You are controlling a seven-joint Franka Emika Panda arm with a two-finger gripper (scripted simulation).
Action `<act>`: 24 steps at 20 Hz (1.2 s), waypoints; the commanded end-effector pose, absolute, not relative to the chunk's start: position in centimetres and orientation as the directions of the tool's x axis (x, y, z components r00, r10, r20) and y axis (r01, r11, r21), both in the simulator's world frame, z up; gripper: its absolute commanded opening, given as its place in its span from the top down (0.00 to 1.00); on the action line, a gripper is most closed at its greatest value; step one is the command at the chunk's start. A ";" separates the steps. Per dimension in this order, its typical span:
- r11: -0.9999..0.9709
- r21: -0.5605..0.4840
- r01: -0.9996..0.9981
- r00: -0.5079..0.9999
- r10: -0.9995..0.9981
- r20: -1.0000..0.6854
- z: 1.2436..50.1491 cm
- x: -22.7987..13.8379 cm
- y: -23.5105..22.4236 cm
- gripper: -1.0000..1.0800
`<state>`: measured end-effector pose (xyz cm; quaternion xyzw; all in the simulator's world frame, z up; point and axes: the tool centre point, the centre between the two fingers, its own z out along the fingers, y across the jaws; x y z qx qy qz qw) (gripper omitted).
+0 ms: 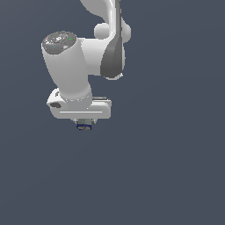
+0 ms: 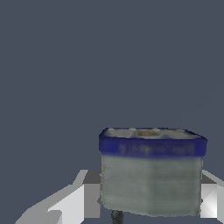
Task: Pick up the object and move it to a goal position.
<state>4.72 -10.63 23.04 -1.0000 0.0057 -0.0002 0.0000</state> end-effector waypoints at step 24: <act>-1.000 0.000 -0.011 1.000 -0.011 0.000 41.2 6.0 -11.7 1.00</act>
